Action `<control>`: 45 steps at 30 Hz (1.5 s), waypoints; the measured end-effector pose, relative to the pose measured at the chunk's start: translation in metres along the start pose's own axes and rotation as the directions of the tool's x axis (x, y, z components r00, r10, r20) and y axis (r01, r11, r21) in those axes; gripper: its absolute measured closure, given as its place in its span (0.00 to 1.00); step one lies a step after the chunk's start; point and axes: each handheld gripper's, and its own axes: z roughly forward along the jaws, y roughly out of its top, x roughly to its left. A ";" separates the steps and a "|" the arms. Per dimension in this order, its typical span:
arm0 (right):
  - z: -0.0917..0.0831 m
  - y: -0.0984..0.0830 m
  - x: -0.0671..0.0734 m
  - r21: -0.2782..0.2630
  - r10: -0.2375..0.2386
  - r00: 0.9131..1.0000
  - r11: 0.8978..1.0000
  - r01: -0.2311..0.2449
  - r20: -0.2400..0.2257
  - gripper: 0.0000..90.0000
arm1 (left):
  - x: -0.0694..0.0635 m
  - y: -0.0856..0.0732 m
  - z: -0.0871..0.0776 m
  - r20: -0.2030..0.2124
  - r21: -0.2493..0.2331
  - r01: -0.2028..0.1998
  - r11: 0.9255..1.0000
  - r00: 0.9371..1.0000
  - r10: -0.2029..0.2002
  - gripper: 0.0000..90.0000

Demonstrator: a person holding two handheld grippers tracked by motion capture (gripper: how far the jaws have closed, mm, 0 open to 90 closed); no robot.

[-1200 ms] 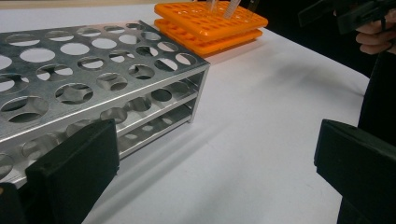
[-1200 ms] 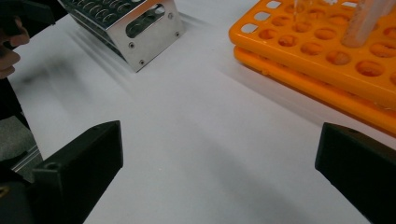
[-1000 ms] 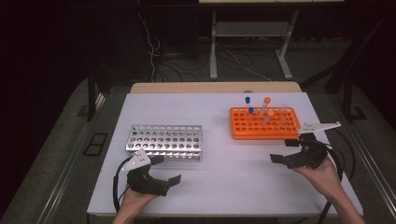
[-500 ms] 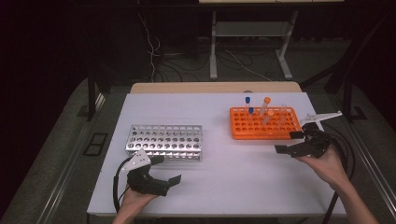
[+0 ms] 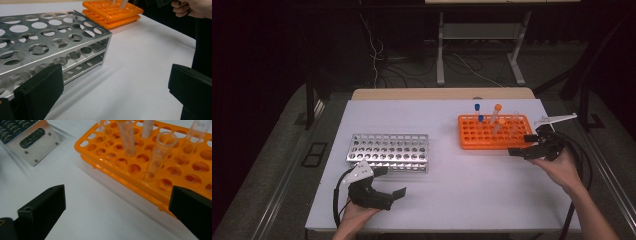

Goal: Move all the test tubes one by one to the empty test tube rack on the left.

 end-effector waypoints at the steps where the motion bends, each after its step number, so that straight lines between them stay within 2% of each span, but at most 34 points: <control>1: 0.003 0.000 -0.004 0.000 0.006 1.000 1.000 -0.006 0.009 0.01 | 0.000 0.000 0.000 0.000 0.000 0.000 1.000 1.000 0.000 0.00; 3: 0.004 0.000 -0.006 0.001 0.006 1.000 1.000 -0.006 0.014 0.01 | 0.000 0.000 0.000 0.000 0.001 0.000 1.000 1.000 0.000 0.00; 4: 0.005 0.000 -0.008 0.003 0.004 1.000 1.000 -0.004 0.019 0.05 | 0.000 0.000 0.000 0.000 0.002 -0.001 1.000 1.000 0.001 0.00; 5: 0.006 0.000 -0.011 -0.005 -0.011 1.000 1.000 0.011 0.001 0.16 | 0.000 0.000 0.000 0.000 0.002 -0.001 1.000 1.000 0.001 0.00; 8: 0.008 0.000 -0.014 -0.010 -0.010 1.000 1.000 0.010 0.015 0.16 | 0.000 0.000 0.001 0.001 0.003 0.000 1.000 1.000 0.000 0.00; 11: 0.013 0.001 -0.020 -0.011 -0.013 1.000 1.000 0.013 0.018 0.24 | 0.000 0.000 0.001 0.001 0.003 0.001 1.000 1.000 -0.001 0.00; 14: 0.016 0.001 -0.022 -0.012 -0.013 1.000 1.000 0.013 0.021 0.28 | 0.000 0.000 0.001 0.001 0.003 0.000 1.000 1.000 0.000 0.00; 16: 0.018 0.001 -0.024 -0.014 -0.014 1.000 1.000 0.014 0.027 0.34 | 0.000 0.000 0.001 -0.001 0.004 -0.001 1.000 1.000 0.001 0.00; 17: 0.020 0.001 -0.026 -0.017 -0.021 0.999 1.000 0.021 0.032 0.40 | 0.000 0.000 0.001 -0.001 0.003 -0.001 1.000 1.000 0.001 0.00; 21: 0.022 0.001 -0.027 -0.020 -0.029 0.999 0.999 0.030 0.046 0.48 | 0.000 0.000 0.001 -0.002 0.005 -0.002 1.000 1.000 0.002 0.00; 22: 0.023 0.002 -0.027 -0.028 -0.038 0.998 0.999 0.040 0.059 0.52 | 0.000 0.000 0.001 -0.002 0.006 -0.002 1.000 1.000 0.002 0.00; 35: 0.032 0.005 -0.033 -0.034 -0.048 0.996 0.998 0.051 0.071 0.75 | 0.001 0.000 0.001 -0.003 0.007 -0.003 1.000 1.000 0.003 0.00; 43: 0.033 0.005 -0.034 -0.048 -0.067 0.995 0.996 0.071 0.079 0.80 | 0.001 0.000 0.001 -0.003 0.009 -0.003 1.000 1.000 0.003 0.00; 45: 0.034 0.006 -0.032 -0.053 -0.083 0.993 0.995 0.088 0.083 0.82 | 0.001 0.000 0.001 -0.003 0.010 -0.003 1.000 1.000 0.003 0.00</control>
